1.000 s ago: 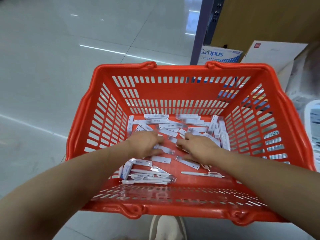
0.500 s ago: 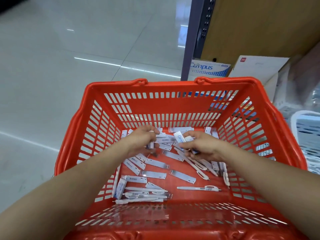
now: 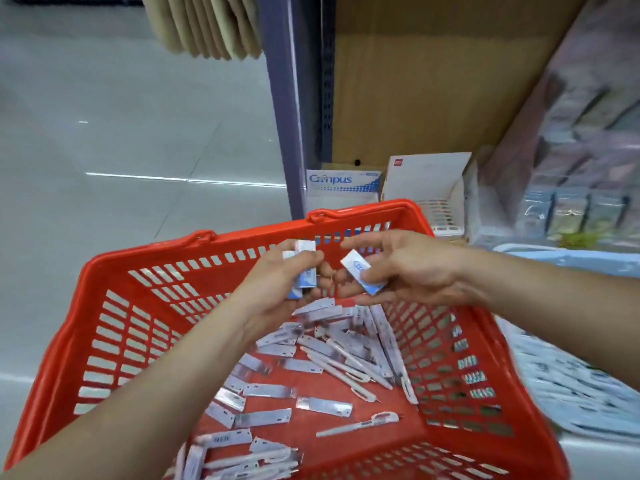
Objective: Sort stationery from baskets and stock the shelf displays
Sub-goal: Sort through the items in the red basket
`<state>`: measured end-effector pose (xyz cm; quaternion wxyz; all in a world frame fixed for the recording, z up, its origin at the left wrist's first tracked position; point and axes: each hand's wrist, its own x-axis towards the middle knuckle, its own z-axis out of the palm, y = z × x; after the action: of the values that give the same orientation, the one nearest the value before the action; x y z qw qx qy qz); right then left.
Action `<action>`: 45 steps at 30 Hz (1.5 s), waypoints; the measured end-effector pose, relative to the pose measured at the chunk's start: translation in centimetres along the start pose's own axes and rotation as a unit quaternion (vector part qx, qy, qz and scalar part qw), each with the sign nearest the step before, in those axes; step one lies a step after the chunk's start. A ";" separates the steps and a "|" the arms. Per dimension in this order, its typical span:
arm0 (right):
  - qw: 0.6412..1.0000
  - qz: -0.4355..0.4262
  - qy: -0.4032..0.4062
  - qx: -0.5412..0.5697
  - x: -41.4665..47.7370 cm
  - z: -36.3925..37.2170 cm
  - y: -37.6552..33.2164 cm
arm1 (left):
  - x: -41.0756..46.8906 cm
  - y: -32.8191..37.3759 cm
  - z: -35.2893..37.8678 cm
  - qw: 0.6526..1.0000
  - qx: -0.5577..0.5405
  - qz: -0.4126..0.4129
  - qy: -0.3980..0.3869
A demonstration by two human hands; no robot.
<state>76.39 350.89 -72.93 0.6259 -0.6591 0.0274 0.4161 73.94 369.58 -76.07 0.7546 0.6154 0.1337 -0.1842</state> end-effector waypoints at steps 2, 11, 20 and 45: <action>0.999 -0.017 0.009 -0.035 -2.4 -2.2 -0.9 | 0.0 1.2 2.4 0.998 0.014 -0.010 -0.060; 0.982 -0.070 0.146 0.096 -14.8 -12.7 0.6 | 1.2 4.9 18.9 0.963 0.114 0.001 -0.243; 0.884 -0.189 0.176 0.390 -24.5 -23.7 10.0 | 1.1 -0.1 40.5 0.908 0.260 0.188 -0.267; 0.916 0.085 0.393 0.009 -28.6 -51.9 26.9 | 8.8 -12.8 57.5 0.706 0.652 0.267 -0.077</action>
<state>69.39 287.24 -84.60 0.5328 -0.7591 0.3305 0.1750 74.73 310.05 -79.21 0.1909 0.9477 -0.2478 -0.0633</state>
